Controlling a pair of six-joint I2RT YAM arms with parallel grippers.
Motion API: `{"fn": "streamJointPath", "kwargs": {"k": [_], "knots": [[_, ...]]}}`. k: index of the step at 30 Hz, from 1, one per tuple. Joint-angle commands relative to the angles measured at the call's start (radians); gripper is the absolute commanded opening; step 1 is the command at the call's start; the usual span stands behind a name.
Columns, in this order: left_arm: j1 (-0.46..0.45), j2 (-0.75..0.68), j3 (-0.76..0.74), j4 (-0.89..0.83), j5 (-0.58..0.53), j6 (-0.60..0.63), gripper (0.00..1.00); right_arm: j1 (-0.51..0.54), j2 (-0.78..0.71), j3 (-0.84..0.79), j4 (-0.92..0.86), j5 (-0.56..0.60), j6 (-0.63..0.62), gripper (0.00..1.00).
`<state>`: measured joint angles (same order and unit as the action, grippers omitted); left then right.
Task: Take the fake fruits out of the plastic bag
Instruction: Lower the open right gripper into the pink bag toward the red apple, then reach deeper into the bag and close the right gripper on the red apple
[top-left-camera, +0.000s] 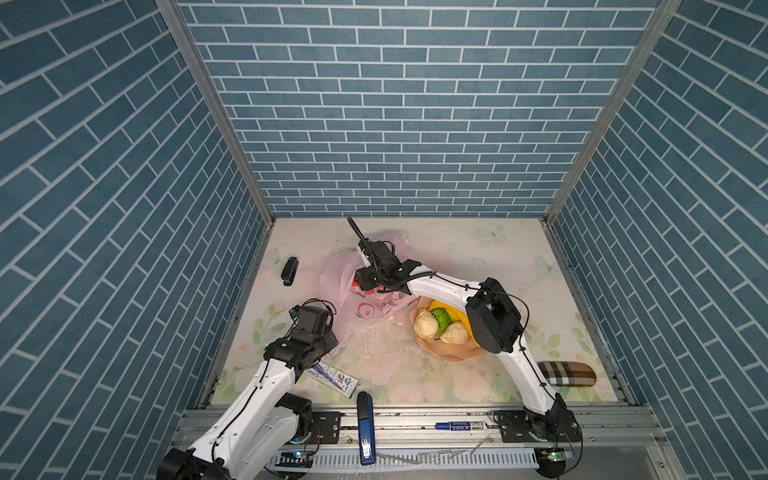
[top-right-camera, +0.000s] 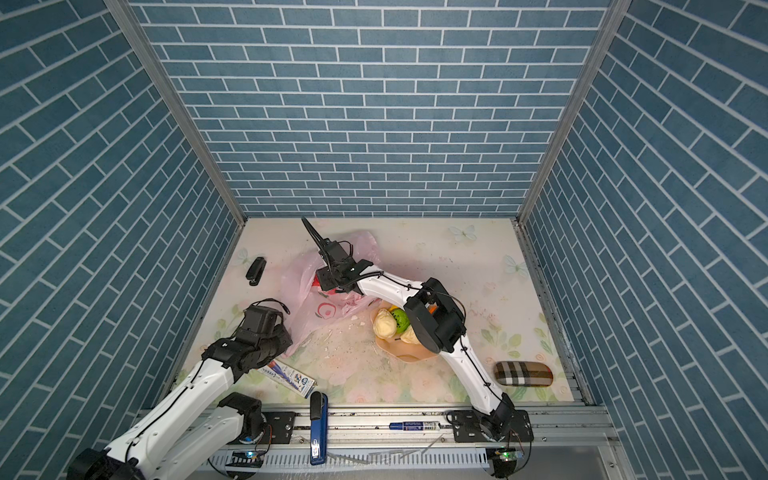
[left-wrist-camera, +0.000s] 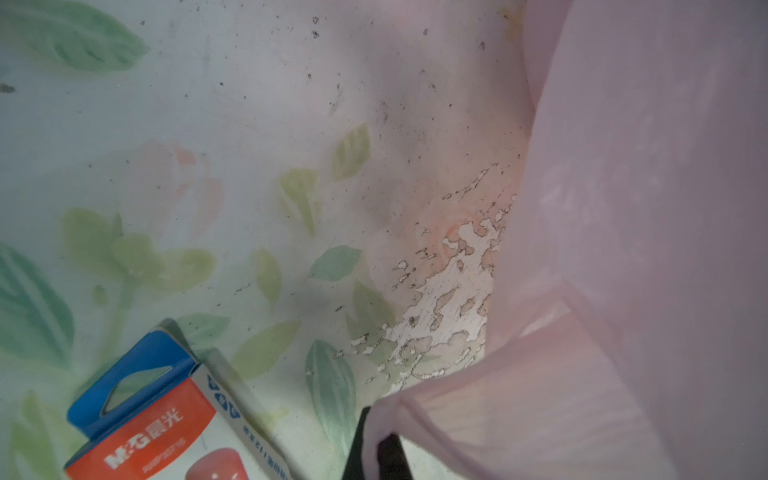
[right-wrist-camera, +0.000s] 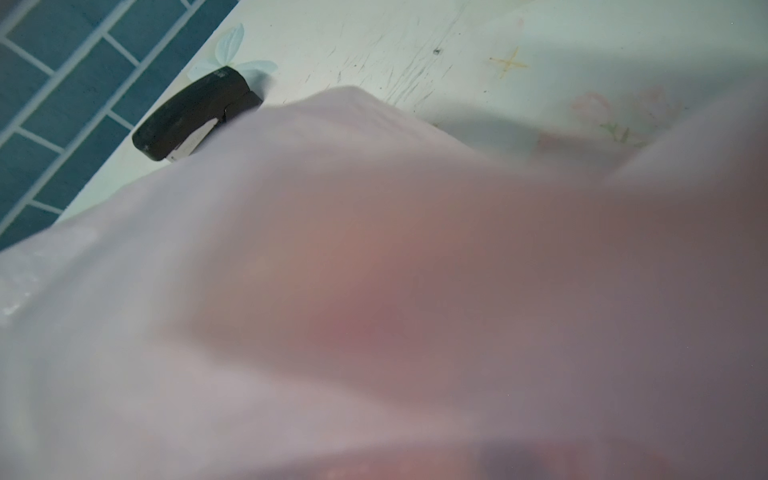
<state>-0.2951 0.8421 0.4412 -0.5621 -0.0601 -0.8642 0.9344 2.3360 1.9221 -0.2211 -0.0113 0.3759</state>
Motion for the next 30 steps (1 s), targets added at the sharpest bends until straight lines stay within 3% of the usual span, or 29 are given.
{"fn": "streamJointPath", "kwargs": {"k": [1,14,30], "knots": [[-0.003,0.005,-0.025,-0.004,0.005,0.002,0.00,-0.007,0.022,0.069,0.031,-0.039,0.044,0.64],[-0.002,-0.010,-0.066,0.021,0.032,0.004,0.00,-0.021,0.120,0.180,0.012,-0.035,0.155,0.75],[-0.003,0.005,-0.097,0.062,0.051,0.005,0.00,-0.026,0.211,0.280,-0.004,-0.070,0.233,0.78]]}}
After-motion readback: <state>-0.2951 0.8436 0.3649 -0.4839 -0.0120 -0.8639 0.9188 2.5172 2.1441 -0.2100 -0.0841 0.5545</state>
